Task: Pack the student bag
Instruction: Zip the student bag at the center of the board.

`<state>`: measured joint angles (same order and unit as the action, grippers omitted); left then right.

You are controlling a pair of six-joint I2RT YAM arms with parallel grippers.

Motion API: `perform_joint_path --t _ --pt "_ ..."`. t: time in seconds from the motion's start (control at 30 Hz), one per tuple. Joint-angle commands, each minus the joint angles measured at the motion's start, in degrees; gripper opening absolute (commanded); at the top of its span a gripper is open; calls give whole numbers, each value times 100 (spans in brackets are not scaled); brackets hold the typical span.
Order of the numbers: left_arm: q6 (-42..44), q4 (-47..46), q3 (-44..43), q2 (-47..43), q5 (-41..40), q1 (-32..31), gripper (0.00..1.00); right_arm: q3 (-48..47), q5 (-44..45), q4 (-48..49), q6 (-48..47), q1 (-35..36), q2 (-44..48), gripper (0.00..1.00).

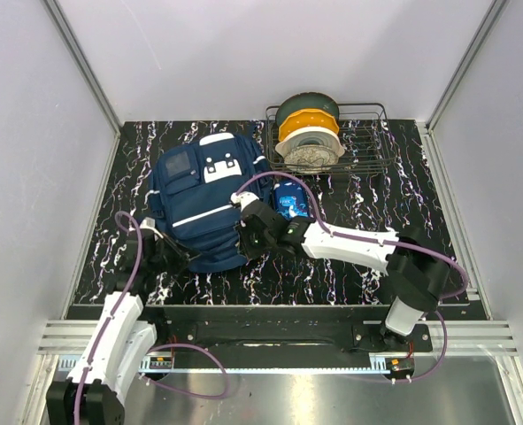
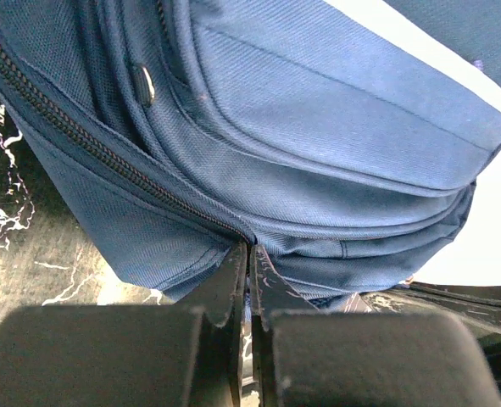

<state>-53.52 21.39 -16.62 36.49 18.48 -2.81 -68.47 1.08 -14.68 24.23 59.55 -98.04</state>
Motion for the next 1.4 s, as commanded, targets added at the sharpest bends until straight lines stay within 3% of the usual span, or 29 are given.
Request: perform_joint_path --t 0.0,0.1,0.37,0.57,0.87,1.37 --pt "473 382 -910 -247 -1011 244 0 131 393 167 -138 -311 557 0" --pt "781 910 -1360 -414 -1093 735 0 289 428 132 -181 -496 680 0" --pt "1414 1482 -1888 -406 -4 2308 0 422 411 62 -366 -848 672 0" --pt "1932 1991 -2537 -371 296 3118 0 203 314 114 -480 -1182 365 0" --pt "2152 2493 -3294 -292 15 3102 0 -360 270 421 -568 -1894 -259 0" --pt "2117 2564 -3330 -344 15 3032 0 -878 130 1055 -586 -2562 -1147 0"
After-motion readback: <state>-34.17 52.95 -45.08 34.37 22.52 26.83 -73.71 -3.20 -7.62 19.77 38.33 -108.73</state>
